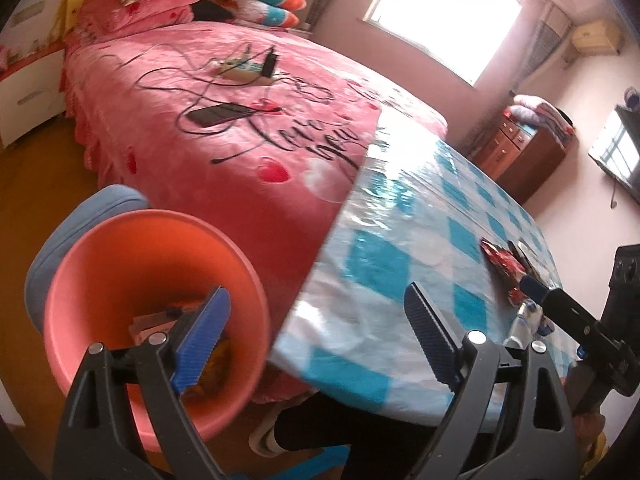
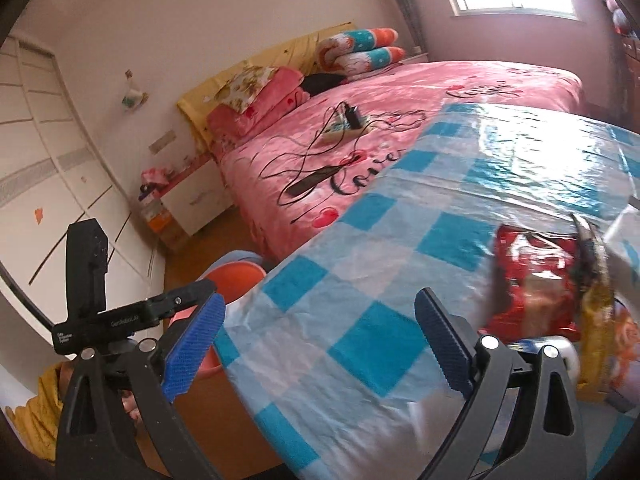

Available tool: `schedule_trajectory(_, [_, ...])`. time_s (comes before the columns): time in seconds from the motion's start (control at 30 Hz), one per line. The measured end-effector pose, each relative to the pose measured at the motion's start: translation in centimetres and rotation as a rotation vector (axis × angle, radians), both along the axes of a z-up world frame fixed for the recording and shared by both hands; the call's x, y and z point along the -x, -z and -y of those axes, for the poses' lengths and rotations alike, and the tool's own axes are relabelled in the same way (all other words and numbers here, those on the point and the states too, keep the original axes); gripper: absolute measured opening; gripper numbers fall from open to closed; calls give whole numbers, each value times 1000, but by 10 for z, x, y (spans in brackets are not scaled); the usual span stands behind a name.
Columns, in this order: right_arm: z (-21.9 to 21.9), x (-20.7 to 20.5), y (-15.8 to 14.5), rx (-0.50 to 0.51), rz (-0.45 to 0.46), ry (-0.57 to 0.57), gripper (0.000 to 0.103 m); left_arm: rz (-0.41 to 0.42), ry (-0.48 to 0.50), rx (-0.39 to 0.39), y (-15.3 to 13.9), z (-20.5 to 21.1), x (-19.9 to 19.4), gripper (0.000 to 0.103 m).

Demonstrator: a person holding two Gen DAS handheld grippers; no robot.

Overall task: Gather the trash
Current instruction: 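Move both open tools back to the trash on the table, then grasp the white feather-print wipes packet with the left tool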

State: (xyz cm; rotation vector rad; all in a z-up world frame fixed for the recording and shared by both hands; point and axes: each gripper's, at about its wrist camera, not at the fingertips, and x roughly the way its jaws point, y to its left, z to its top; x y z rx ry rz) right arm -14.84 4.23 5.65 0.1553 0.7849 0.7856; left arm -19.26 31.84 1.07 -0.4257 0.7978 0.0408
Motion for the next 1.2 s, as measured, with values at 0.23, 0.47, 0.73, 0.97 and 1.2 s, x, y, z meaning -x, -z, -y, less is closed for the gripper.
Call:
schedule_trajectory(0.23, [28, 0, -5, -22, 14, 41, 95, -1, 63, -16, -6, 36, -13, 89])
schedule_trajectory(0.47, [52, -2, -12, -48, 32, 77, 95, -9, 113, -35, -12, 67, -20, 89])
schedule_trajectory(0.73, [80, -5, -18, -68, 52, 123, 95, -24, 162, -45, -15, 97, -29, 89])
schedule_trajectory(0.97, [107, -8, -22, -74, 74, 185, 95, -23, 205, -61, -18, 122, -34, 89])
schedule_trajectory(1.2, [138, -14, -22, -84, 74, 253, 95, -23, 255, -74, -21, 150, -39, 89])
